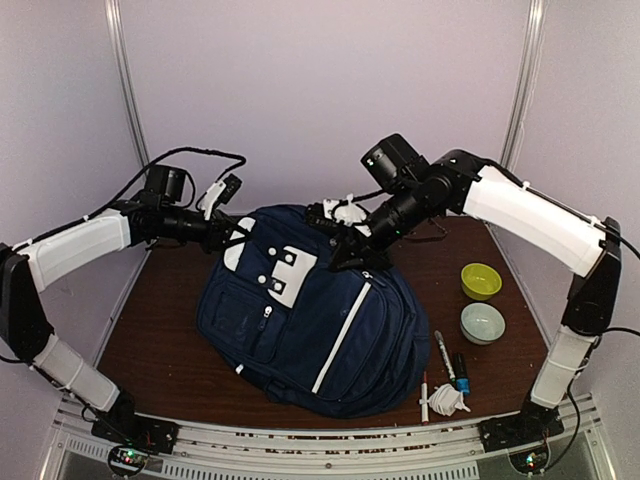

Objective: Pack the student bag
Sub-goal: Pass from the right arm to the left, then pass from the left arm to the right

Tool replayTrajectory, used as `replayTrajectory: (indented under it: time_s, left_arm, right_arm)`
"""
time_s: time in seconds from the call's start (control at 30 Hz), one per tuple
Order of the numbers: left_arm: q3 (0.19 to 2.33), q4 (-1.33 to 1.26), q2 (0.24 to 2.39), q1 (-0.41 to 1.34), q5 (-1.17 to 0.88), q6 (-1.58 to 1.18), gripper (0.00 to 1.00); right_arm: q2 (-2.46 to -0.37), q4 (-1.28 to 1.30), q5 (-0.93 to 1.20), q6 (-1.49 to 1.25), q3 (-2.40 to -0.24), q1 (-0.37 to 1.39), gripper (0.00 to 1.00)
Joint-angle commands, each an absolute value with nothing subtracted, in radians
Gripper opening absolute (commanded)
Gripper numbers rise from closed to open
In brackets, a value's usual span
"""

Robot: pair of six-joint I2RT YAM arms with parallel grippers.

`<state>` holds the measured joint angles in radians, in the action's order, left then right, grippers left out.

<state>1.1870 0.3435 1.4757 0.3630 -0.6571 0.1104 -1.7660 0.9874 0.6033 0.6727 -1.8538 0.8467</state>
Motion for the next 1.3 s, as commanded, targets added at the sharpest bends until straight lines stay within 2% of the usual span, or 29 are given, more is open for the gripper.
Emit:
replayTrajectory:
  time_s: [0.0, 0.07, 0.1, 0.17, 0.2, 0.4, 0.6, 0.7, 0.97, 1.0, 1.03, 1.23, 1.27]
  left_arm:
    - [1.126, 0.330, 1.356, 0.415, -0.781, 0.141, 0.00]
    - [1.071, 0.293, 1.287, 0.427, -0.738, 0.174, 0.00]
    - [1.044, 0.252, 1.250, 0.431, -0.718, 0.181, 0.00]
    - [0.992, 0.185, 1.166, 0.441, -0.674, 0.196, 0.00]
    - [0.967, 0.154, 1.131, 0.443, -0.657, 0.202, 0.00]
    - [0.846, 0.007, 0.993, 0.449, -0.576, 0.244, 0.00]
    - [0.770, -0.084, 0.912, 0.448, -0.565, 0.238, 0.00]
    - [0.778, -0.080, 0.904, 0.449, -0.576, 0.232, 0.00]
    - [0.785, -0.066, 0.889, 0.449, -0.602, 0.236, 0.00]
    - [0.785, -0.067, 0.886, 0.449, -0.607, 0.234, 0.00]
    - [0.783, -0.073, 0.881, 0.448, -0.613, 0.230, 0.00]
    - [0.790, -0.076, 0.857, 0.449, -0.628, 0.193, 0.00]
    - [0.803, -0.051, 0.851, 0.449, -0.637, 0.178, 0.00]
  right_arm:
    - [-1.662, 0.782, 0.524, 0.586, -1.813, 0.849, 0.17]
    - [-1.616, 0.732, 0.444, 0.519, -1.771, 0.843, 0.54]
    - [-1.587, 0.711, 0.432, 0.473, -1.748, 0.836, 0.65]
    - [-1.520, 0.658, 0.462, 0.394, -1.684, 0.814, 0.94]
    - [-1.480, 0.621, 0.493, 0.353, -1.642, 0.799, 0.99]
    - [-1.276, 0.435, 0.561, 0.085, -1.379, 0.718, 1.00]
    - [-1.196, 0.331, 0.653, -0.145, -1.173, 0.682, 1.00]
    - [-1.195, 0.332, 0.681, -0.170, -1.115, 0.712, 1.00]
    - [-1.224, 0.286, 0.567, -0.170, -1.002, 0.742, 1.00]
    - [-1.235, 0.288, 0.574, -0.169, -1.005, 0.742, 0.96]
    - [-1.248, 0.293, 0.590, -0.166, -1.011, 0.742, 0.87]
    - [-1.276, 0.392, 0.641, -0.112, -1.114, 0.742, 0.05]
    - [-1.264, 0.410, 0.624, -0.109, -1.136, 0.742, 0.00]
